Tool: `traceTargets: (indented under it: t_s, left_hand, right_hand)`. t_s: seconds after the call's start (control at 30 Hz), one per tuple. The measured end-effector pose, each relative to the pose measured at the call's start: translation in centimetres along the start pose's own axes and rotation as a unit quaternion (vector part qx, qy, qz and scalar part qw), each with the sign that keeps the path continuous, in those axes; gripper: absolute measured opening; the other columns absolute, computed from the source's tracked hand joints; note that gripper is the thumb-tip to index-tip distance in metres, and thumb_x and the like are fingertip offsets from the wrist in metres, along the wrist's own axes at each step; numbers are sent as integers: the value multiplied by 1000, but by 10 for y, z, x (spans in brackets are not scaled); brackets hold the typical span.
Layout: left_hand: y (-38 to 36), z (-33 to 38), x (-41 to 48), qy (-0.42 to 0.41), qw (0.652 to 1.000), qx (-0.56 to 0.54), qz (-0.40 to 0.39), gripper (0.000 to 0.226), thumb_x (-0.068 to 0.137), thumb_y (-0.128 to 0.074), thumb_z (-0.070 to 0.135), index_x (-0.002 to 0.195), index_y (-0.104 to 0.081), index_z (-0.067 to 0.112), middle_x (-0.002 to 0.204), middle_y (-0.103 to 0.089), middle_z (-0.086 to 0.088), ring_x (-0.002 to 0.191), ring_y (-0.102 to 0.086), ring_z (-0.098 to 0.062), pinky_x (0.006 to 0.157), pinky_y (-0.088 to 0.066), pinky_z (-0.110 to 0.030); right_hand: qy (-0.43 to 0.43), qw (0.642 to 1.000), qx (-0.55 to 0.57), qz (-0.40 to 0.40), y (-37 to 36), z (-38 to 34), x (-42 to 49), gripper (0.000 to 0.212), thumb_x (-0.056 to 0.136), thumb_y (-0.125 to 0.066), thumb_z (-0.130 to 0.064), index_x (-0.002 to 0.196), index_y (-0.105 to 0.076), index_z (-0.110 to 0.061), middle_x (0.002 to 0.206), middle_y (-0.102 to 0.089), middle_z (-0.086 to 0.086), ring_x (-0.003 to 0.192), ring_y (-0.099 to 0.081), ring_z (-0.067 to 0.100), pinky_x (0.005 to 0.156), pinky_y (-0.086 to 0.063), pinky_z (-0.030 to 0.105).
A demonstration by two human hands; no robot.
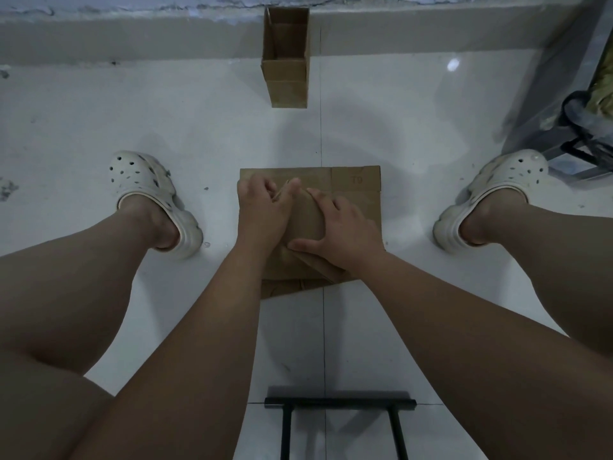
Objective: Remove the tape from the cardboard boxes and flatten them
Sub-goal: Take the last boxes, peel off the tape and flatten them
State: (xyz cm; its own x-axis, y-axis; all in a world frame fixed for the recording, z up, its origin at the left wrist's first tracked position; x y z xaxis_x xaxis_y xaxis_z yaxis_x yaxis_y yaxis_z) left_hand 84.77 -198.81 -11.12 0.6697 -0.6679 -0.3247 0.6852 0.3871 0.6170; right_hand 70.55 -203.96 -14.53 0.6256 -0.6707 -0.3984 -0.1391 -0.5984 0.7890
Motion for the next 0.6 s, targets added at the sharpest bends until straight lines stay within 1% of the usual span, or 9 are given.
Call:
traceTargets:
  t_s: [0.07, 0.13, 0.2, 0.3, 0.37, 0.43, 0.47, 0.53, 0.6]
  left_hand:
    - [5, -3, -5, -23, 999, 29, 38, 42, 79, -70, 41, 96, -43, 15, 103, -32, -1, 77, -41, -10, 64, -34, -15]
    - [12, -7, -11, -38, 992, 81, 91, 45, 78, -73, 39, 97, -47, 8, 103, -35, -5, 80, -42, -15, 70, -35, -19]
    - [15, -9, -19, -41, 981, 143, 127, 38, 86, -64, 41, 92, -53, 5, 101, -43, -11, 82, -45, -20, 72, -38, -26]
    - [12, -2, -25, -73, 948, 274, 144, 34, 95, -50, 38, 88, -59, 5, 93, -49, -11, 74, -38, -18, 64, -35, -30]
    - [10, 3, -22, -81, 944, 292, 129, 27, 97, -47, 29, 85, -57, 7, 91, -45, -8, 70, -36, -17, 59, -31, -28]
    - [5, 5, -18, -85, 947, 290, 106, 17, 96, -47, 17, 80, -48, 12, 94, -45, -8, 66, -37, -17, 51, -23, -23]
    - [4, 6, -16, -92, 947, 292, 95, 16, 96, -46, 12, 80, -48, 12, 97, -46, -10, 65, -37, -17, 50, -19, -23]
    - [1, 11, -13, -129, 938, 316, 52, 12, 95, -46, 6, 86, -55, 6, 103, -50, -12, 64, -40, -20, 54, -23, -26]
    - [-3, 16, -10, -196, 906, 375, -20, 11, 94, -48, 5, 95, -58, 2, 108, -51, -14, 69, -49, -26, 59, -29, -29]
  right_hand:
    - [0, 1000, 7, -5, -2, -1, -2, 100, 69, -54, -84, 149, -14, -40, 134, -45, 4, 121, -47, 26, 78, -32, 35]
    - [-1, 1000, 10, -8, 0, -2, -1, 100, 69, -55, -83, 150, -15, -39, 136, -44, 5, 122, -46, 26, 80, -34, 36]
    - [-2, 1000, 4, -8, 2, -3, 0, 100, 69, -55, -83, 149, -16, -39, 137, -44, 5, 123, -46, 27, 84, -39, 39]
    - [-1, 1000, -2, -10, 1, -5, -2, 99, 69, -54, -83, 149, -17, -38, 135, -45, 5, 121, -47, 26, 83, -39, 37]
    - [2, 1000, -3, -9, 0, -5, -1, 99, 69, -53, -84, 149, -17, -38, 135, -46, 5, 121, -47, 26, 81, -37, 36]
    - [4, 1000, 1, -4, 1, -5, 1, 100, 67, -52, -85, 149, -19, -38, 136, -46, 5, 121, -48, 27, 81, -37, 37]
    - [6, 1000, 2, -1, 1, -4, 2, 100, 67, -51, -86, 148, -19, -38, 136, -46, 5, 121, -48, 27, 80, -37, 37]
    - [7, 1000, -1, -4, 1, -1, 3, 101, 64, -49, -88, 147, -20, -38, 137, -46, 4, 121, -49, 26, 83, -41, 38]
    - [9, 1000, -5, -18, 0, 2, 4, 102, 61, -47, -90, 146, -20, -40, 139, -44, 1, 123, -48, 26, 88, -45, 44]
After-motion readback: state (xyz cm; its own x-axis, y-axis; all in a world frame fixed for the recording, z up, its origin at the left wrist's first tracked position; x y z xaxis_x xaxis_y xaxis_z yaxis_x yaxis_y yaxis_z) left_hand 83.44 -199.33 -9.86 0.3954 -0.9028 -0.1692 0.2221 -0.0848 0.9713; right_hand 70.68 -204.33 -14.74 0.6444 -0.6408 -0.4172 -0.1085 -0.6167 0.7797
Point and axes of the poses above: each hand's wrist, its own x-axis towards the middle knuckle, its own y-axis out of the back of the hand, z = x × y, the point moved 8 cm from there along x, towards the middle knuckle
